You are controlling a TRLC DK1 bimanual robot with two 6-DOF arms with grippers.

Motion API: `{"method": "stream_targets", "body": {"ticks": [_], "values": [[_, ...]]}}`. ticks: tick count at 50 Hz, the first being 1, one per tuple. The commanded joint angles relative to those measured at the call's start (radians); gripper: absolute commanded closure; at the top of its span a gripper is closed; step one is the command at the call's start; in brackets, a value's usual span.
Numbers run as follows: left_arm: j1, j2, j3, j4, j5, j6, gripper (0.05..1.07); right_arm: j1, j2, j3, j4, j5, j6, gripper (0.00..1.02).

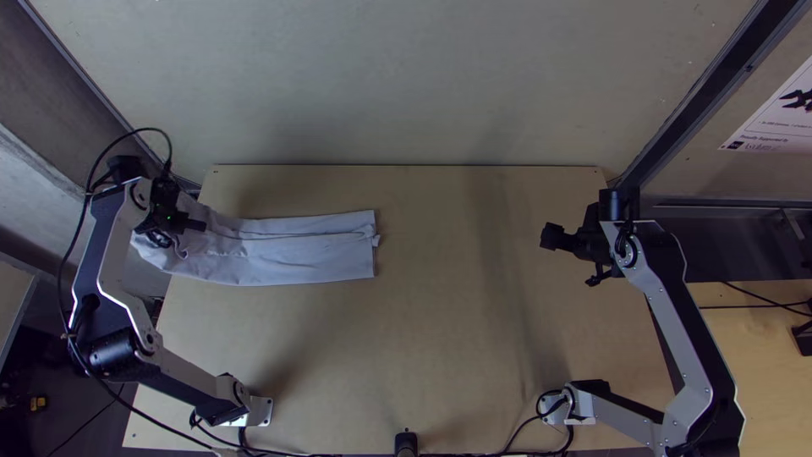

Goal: Fold the t-shirt

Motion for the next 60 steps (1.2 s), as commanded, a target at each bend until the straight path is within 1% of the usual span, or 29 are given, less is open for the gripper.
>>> {"method": "stream_targets", "body": {"ticks": [1,5,11,17,26,32,39,53,55,60], "values": [[-0.074,-0.079,0.033,-0.032,-0.033,0.043,1.05,0.010,-0.033,-0.035,0.007,-0.001,0.024,0.03],[-0.134,-0.102,0.041,-0.057,-0.050,0.042,1.05,0.008,-0.041,-0.045,0.008,-0.001,0.024,0.03],[-0.234,-0.111,0.073,-0.121,-0.098,0.011,1.05,-0.001,-0.053,-0.064,0.013,-0.001,0.024,0.03],[-0.321,-0.104,0.108,-0.173,-0.132,-0.042,1.05,-0.015,-0.064,-0.081,0.021,-0.001,0.024,0.03],[-0.464,-0.041,0.168,-0.278,-0.184,-0.161,1.05,-0.039,-0.082,-0.102,0.025,-0.001,0.023,0.03],[-0.551,0.002,0.171,-0.302,-0.208,-0.225,1.05,-0.058,-0.099,-0.117,0.027,-0.001,0.015,0.03],[-0.640,0.064,0.190,-0.324,-0.208,-0.299,1.05,-0.079,-0.124,-0.137,0.027,-0.003,0.009,0.03],[-0.777,0.186,0.234,-0.325,-0.208,-0.432,1.05,-0.082,-0.151,-0.154,0.027,-0.004,0.009,0.03],[-0.794,0.203,0.239,-0.325,-0.208,-0.449,1.02,-0.082,-0.154,-0.156,0.027,-0.004,0.009,0.03],[-0.834,0.237,0.239,-0.327,-0.205,-0.487,0.77,-0.082,-0.161,-0.163,0.027,-0.004,0.009,0.03]]}}
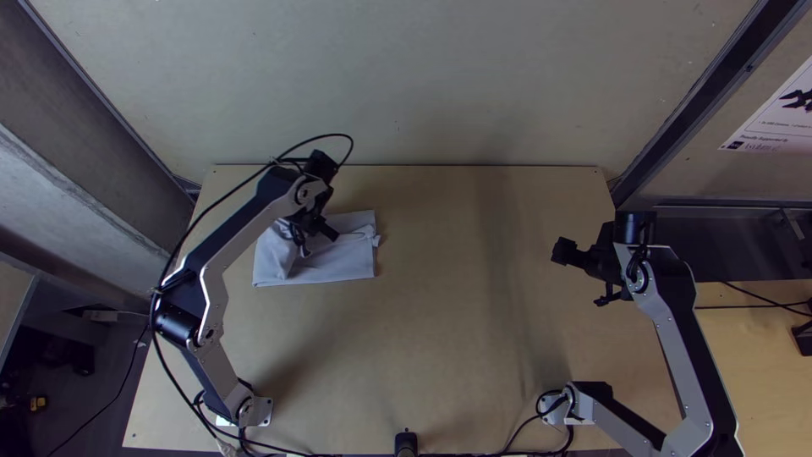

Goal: Fold the t-shirt

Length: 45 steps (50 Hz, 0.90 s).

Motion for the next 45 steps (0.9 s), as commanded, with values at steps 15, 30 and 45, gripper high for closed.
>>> {"method": "stream_targets", "body": {"ticks": [15,30,45], "values": [[-0.116,0.208,0.217,-0.022,0.408,-0.329,0.10,-0.007,-0.031,-0.064,0.007,-0.003,-0.001,0.03],[-0.159,0.286,0.450,0.076,0.739,-0.508,0.10,-0.008,-0.051,-0.094,0.013,-0.003,-0.001,0.03],[-0.148,0.260,0.436,0.053,0.736,-0.487,0.10,0.001,-0.054,-0.072,0.029,-0.003,0.004,0.03]]}}
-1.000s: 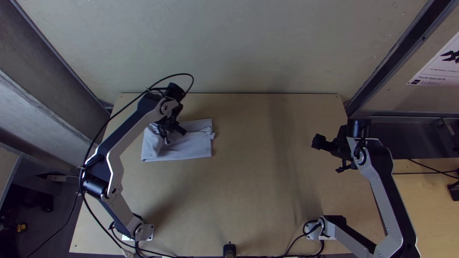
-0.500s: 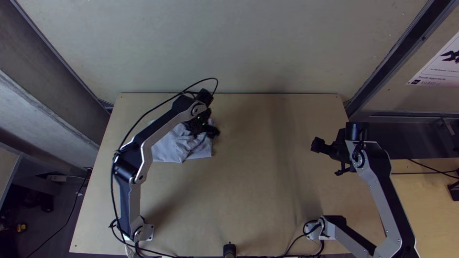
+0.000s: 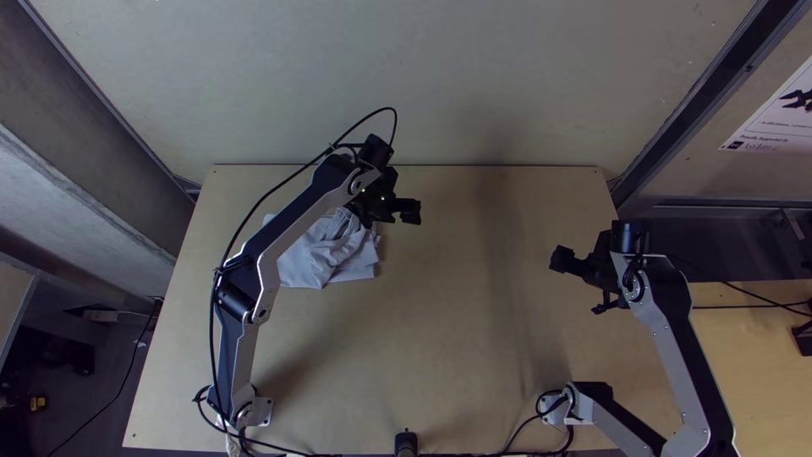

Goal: Fold the t-shirt

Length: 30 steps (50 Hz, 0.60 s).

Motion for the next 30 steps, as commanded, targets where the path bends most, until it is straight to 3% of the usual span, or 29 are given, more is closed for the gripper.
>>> {"method": "stream_targets", "body": {"ticks": [1,10,24,30], "values": [[0.016,-0.021,-0.001,-0.024,0.010,-0.003,0.10,0.002,-0.016,0.007,0.006,-0.003,0.004,0.03],[0.054,-0.099,-0.004,-0.044,-0.036,0.052,0.10,0.008,-0.009,0.061,-0.006,-0.001,-0.004,0.03],[0.169,-0.347,-0.092,-0.036,-0.194,0.177,0.10,-0.012,0.054,0.265,-0.008,-0.001,-0.117,0.03],[0.255,-0.482,-0.176,0.008,-0.198,0.250,0.10,-0.015,0.072,0.372,0.021,0.008,-0.148,0.04]]}}
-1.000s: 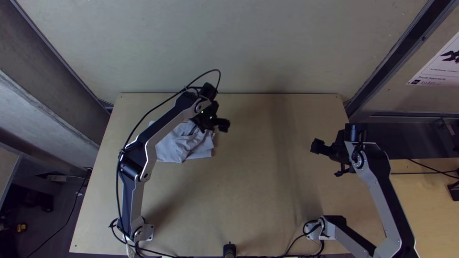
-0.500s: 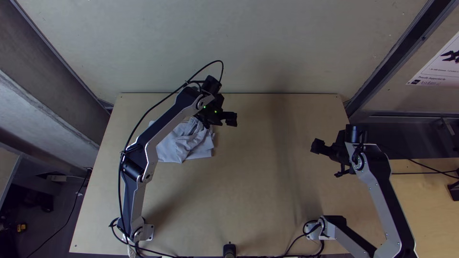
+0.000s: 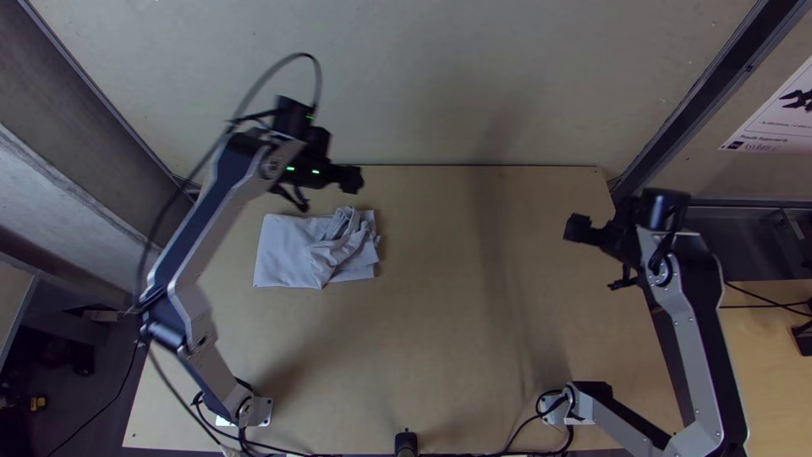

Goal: Fold the t-shirt

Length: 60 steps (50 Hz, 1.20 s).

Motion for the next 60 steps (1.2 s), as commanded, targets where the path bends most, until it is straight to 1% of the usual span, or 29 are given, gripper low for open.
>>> {"method": "stream_targets", "body": {"ticks": [1,4,10,17,19,23,27,30,33,35,38,45,47,51,54,58,60], "values": [[0.069,-0.135,-0.077,0.024,-0.009,0.079,0.10,-0.009,0.017,0.099,0.034,0.007,-0.045,0.04],[0.114,-0.190,-0.100,0.024,-0.009,0.096,0.10,-0.007,0.023,0.133,0.077,0.007,-0.056,0.04],[0.218,-0.302,-0.159,0.047,-0.009,0.134,0.10,-0.006,0.043,0.186,0.100,0.007,-0.087,0.04],[0.338,-0.462,-0.269,0.183,-0.009,0.177,0.10,-0.012,0.071,0.248,0.100,0.007,-0.103,0.04],[0.364,-0.497,-0.294,0.203,-0.009,0.179,0.10,-0.018,0.072,0.263,0.100,0.007,-0.122,0.04],[0.404,-0.568,-0.346,0.243,-0.009,0.182,0.10,-0.033,0.074,0.314,0.100,0.006,-0.133,0.04],[0.453,-0.657,-0.432,0.327,-0.009,0.180,0.10,-0.045,0.071,0.354,0.104,0.006,-0.174,0.04],[0.483,-0.737,-0.518,0.415,-0.009,0.182,0.10,-0.048,0.054,0.372,0.112,0.006,-0.189,0.04],[0.494,-0.818,-0.620,0.505,-0.011,0.193,0.10,-0.048,0.020,0.370,0.121,0.001,-0.237,0.04],[0.497,-0.871,-0.683,0.559,-0.011,0.193,0.10,-0.056,-0.007,0.357,0.156,0.003,-0.263,0.04],[0.499,-0.939,-0.757,0.593,-0.011,0.196,0.10,-0.068,-0.050,0.340,0.186,0.003,-0.295,0.04],[0.520,-1.097,-0.912,0.711,-0.034,0.202,0.10,-0.078,-0.148,0.275,0.232,0.003,-0.323,0.04],[0.523,-1.140,-0.952,0.728,-0.034,0.202,0.10,-0.078,-0.184,0.238,0.256,0.003,-0.329,0.04],[0.525,-1.238,-1.053,0.778,-0.037,0.197,0.10,-0.070,-0.276,0.140,0.330,0.001,-0.369,0.04],[0.528,-1.306,-1.130,0.837,-0.041,0.202,0.10,-0.068,-0.345,0.062,0.388,0.001,-0.375,0.04],[0.543,-1.382,-1.206,0.847,-0.058,0.206,0.10,-0.062,-0.429,-0.036,0.454,0.001,-0.383,0.04],[0.559,-1.427,-1.252,0.881,-0.060,0.219,0.10,-0.061,-0.469,-0.087,0.480,0.001,-0.386,0.04]]}}
